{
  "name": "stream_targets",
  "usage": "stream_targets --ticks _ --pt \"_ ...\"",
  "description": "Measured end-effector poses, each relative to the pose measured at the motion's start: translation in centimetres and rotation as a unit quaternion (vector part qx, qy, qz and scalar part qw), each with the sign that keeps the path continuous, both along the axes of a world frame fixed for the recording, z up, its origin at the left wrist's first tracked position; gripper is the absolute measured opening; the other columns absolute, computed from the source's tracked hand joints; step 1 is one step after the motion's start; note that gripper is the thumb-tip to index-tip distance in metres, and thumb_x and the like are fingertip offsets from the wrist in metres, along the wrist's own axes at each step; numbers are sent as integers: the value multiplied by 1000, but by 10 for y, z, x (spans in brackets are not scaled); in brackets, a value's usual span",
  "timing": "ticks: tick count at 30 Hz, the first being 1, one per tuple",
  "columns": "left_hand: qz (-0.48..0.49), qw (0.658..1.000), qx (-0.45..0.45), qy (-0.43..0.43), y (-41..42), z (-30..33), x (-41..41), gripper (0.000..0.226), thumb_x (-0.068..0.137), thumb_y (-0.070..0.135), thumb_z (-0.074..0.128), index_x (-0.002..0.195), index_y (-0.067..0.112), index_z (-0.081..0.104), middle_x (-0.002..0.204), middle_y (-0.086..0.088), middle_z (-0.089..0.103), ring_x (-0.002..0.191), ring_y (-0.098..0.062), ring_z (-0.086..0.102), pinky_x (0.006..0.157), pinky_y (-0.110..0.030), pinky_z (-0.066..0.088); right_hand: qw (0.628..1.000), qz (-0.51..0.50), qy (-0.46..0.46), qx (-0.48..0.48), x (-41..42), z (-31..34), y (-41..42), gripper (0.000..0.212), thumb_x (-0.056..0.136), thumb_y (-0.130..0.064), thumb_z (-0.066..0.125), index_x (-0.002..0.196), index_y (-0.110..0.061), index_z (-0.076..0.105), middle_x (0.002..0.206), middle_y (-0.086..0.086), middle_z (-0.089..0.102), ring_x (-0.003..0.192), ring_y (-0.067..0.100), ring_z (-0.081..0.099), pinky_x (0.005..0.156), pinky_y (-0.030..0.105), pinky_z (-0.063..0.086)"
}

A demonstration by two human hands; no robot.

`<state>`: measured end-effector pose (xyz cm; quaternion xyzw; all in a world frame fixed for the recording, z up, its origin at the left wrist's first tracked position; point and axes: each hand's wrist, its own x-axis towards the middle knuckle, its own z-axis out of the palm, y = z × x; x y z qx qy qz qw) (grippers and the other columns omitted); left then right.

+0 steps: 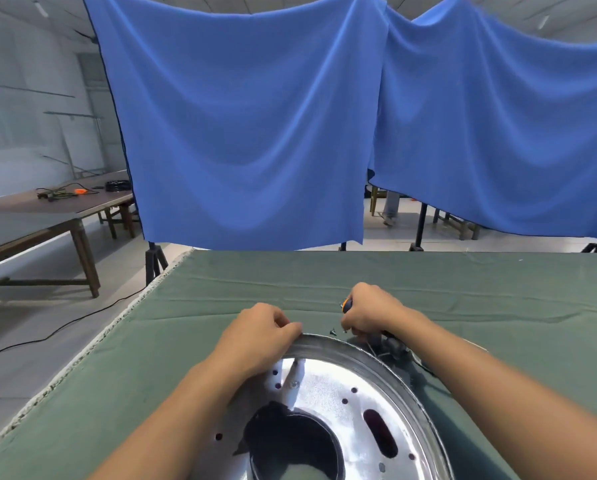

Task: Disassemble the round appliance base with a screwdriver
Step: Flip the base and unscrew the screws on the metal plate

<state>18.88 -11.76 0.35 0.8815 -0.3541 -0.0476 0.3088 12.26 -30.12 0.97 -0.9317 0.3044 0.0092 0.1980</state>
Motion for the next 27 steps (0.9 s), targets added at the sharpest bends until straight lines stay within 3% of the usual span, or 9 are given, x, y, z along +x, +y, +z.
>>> stream_targets --ticks 5,8,12,17,20,22,25,27 --pt "-11 996 48 -73 1 -6 -5 40 93 46 41 77 15 60 68 2 60 82 -24 59 66 -30 40 998 -36 10 -48 22 -11 0 12 75 -11 53 65 -15 49 60 1 49 65 25 49 51 21 33" --pt "-15 995 58 -85 0 -8 -6 45 95 46 38 73 12 55 64 0 55 79 -26 57 64 -31 38 998 -45 6 -49 31 -14 0 3 77 -15 56 76 -17 58 66 0 52 71 25 52 52 22 31" --pt "-17 994 64 -91 0 -9 -4 46 95 46 35 65 14 46 60 1 50 73 -25 51 66 -32 38 997 -61 15 -39 33 -16 -3 16 76 -16 61 90 -15 69 81 2 63 76 24 58 56 21 35" --pt "-15 994 63 -87 1 -10 -4 46 95 47 35 67 13 49 62 1 53 75 -26 55 68 -32 40 998 -68 8 -2 28 -9 -6 5 74 -15 65 69 -12 65 62 1 64 57 21 59 53 20 41" --pt "-17 995 52 -82 1 -10 -3 45 94 46 37 65 13 46 59 1 49 69 -25 50 65 -31 38 998 -60 -33 13 20 -3 -5 12 79 -11 58 68 -9 61 69 4 70 55 21 59 59 26 50" --pt "-16 996 38 -73 2 -9 -3 45 93 45 40 65 11 48 59 -1 48 66 -24 46 62 -31 37 997 -50 -58 -2 12 2 -2 16 76 -8 53 61 -9 53 69 9 68 56 24 56 57 25 46" --pt "-8 999 2 -46 3 -4 -5 43 93 40 44 67 8 51 58 -2 45 66 -25 44 58 -32 34 995 -32 -97 -17 -5 14 6 20 71 -6 51 56 -12 38 60 9 51 53 23 39 55 26 33" --pt "-3 999 -12 -29 4 2 -7 38 92 35 47 75 3 60 64 -6 54 68 -25 49 62 -33 40 989 -15 -140 -43 -20 25 13 15 70 -7 50 58 -2 43 59 15 46 55 22 35 55 29 34"
